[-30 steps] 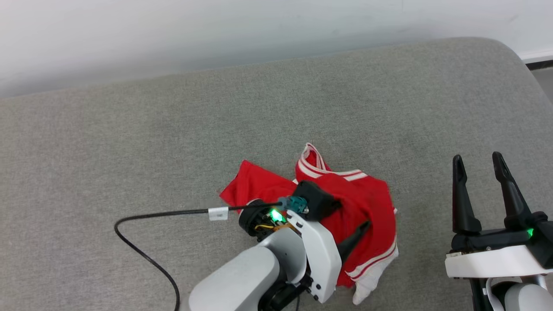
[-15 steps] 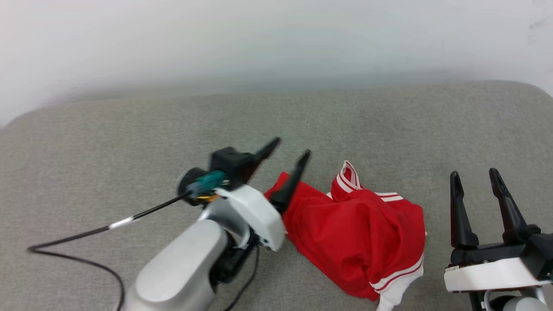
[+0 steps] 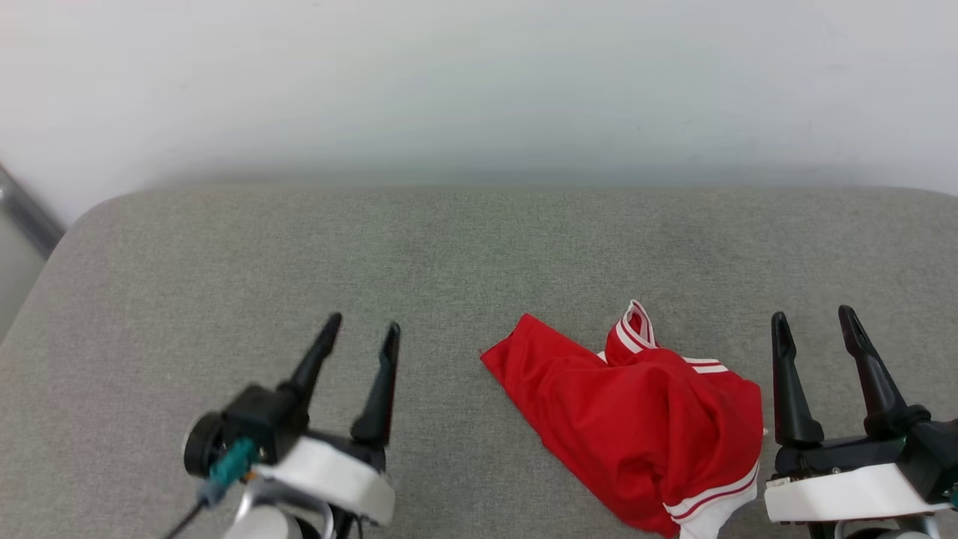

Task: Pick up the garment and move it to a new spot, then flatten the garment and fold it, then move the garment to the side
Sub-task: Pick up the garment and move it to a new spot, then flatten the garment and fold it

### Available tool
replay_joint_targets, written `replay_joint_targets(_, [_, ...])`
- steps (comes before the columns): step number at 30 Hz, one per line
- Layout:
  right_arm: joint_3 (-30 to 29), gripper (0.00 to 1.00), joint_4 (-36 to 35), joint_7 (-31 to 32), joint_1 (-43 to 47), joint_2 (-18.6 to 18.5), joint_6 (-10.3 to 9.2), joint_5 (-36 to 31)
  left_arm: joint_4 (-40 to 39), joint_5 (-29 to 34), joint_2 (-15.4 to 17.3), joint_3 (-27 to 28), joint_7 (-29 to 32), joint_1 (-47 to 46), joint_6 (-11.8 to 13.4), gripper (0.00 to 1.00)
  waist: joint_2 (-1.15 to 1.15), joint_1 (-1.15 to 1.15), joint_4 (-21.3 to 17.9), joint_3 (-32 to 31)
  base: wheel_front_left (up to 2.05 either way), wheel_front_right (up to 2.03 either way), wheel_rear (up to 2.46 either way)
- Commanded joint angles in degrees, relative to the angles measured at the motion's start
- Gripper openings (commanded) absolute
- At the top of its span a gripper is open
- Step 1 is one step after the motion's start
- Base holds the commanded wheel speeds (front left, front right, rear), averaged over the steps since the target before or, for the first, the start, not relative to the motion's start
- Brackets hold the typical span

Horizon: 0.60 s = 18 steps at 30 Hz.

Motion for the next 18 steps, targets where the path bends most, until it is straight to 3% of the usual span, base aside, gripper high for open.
replay_joint_targets(1, [0.05,1.00,-0.17,-0.13,0.85,0.05,-0.02,0.20,-0.80,1.35,-0.42,0.65,-0.21,1.76,0.28,1.00,0.00,0.00,-0.09,-0.11,0.00,0.00,0.00])
replay_joint_targets(4, [0.58,1.00,-0.63,-0.13,1.11,0.06,-0.02,0.84,-4.07,5.36,-3.43,4.28,-0.19,6.27,0.59,1.00,0.00,0.00,-0.19,-0.41,0.00,0.00,0.00])
replay_joint_targets(18, [1.78,1.00,-1.06,-0.13,1.41,0.05,-0.02,0.20,-3.90,14.93,-10.54,12.46,-0.21,12.32,-7.35,1.00,0.00,0.00,-1.07,-0.25,0.00,0.00,0.00])
